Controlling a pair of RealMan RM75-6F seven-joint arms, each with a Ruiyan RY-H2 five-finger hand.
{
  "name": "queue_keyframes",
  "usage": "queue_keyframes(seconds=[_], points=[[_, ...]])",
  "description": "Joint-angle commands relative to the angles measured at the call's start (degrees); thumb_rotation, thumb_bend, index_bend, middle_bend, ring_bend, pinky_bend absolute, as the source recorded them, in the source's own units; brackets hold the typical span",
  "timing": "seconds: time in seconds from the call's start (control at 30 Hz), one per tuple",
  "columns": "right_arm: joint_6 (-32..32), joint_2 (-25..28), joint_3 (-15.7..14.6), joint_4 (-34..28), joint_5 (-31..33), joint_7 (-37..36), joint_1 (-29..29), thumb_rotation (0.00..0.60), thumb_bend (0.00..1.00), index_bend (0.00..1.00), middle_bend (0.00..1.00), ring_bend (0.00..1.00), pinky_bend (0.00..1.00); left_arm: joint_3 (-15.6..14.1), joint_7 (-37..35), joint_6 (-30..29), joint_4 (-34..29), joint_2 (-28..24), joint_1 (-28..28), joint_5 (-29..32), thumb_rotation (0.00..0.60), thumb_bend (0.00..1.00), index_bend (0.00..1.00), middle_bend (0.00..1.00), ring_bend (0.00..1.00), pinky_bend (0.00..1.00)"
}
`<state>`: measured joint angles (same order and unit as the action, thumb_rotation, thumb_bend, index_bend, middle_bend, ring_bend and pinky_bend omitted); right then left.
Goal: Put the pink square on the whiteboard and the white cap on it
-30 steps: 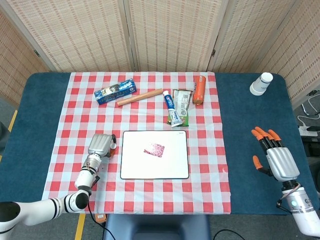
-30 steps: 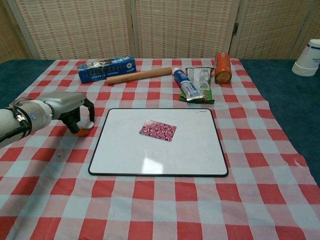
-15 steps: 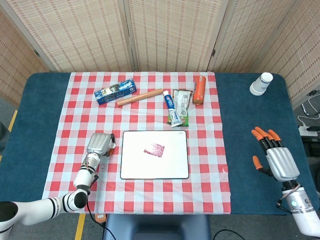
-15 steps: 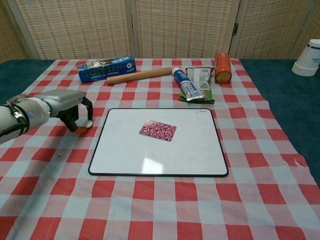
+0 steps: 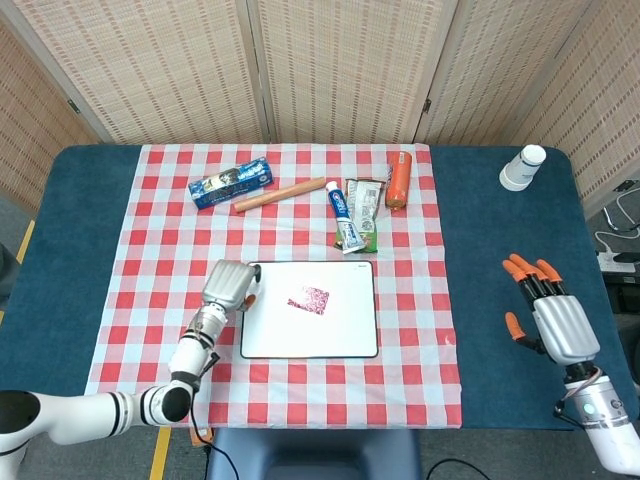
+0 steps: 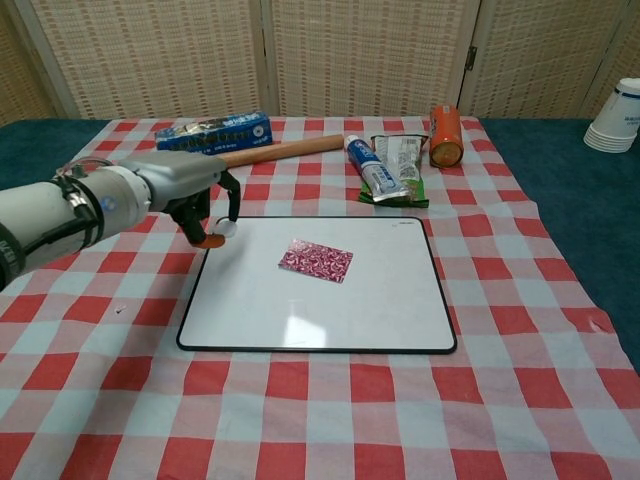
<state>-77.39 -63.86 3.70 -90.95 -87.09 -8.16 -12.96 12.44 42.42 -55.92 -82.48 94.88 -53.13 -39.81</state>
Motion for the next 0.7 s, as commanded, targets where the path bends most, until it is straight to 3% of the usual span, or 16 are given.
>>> queue_keyframes(seconds=[0.03,0.23,0.43,0.7], points=[[-0.3,0.3,-0.2,0.1,-0.4,-0.7,0.2,0.600,0.44,0.00,0.00,0.00,0.00,1.4,4.3,-1.1,-1.8,2.8,-3.8,2.0,0.600,0.36,0.47,1.00,1.00,1.00],[-1.4,0.9,-0.2,0.8,-1.0,-3.2,0.6,0.600,0.44,0.00,0.00,0.00,0.00,3.7,10.1,-1.2,-1.8,8.1,-10.4,5.0,0.600,0.36,0.47,1.00,1.00,1.00],[-2.5,1.2,-0.4,1.2,-1.9,-5.0,1.1,0.600,0.44,0.00,0.00,0.00,0.00,4.6,12.4,0.7,3.7,13.4,-15.3,8.1,0.600,0.36,0.47,1.00,1.00,1.00],[-2.5,1.2,-0.3,2.0,-1.5,-5.9,1.3,0.600,0.44,0.00,0.00,0.00,0.00,4.7,10.7,3.8,9.9,14.4,-17.0,9.5,0.600,0.36,0.47,1.00,1.00,1.00]])
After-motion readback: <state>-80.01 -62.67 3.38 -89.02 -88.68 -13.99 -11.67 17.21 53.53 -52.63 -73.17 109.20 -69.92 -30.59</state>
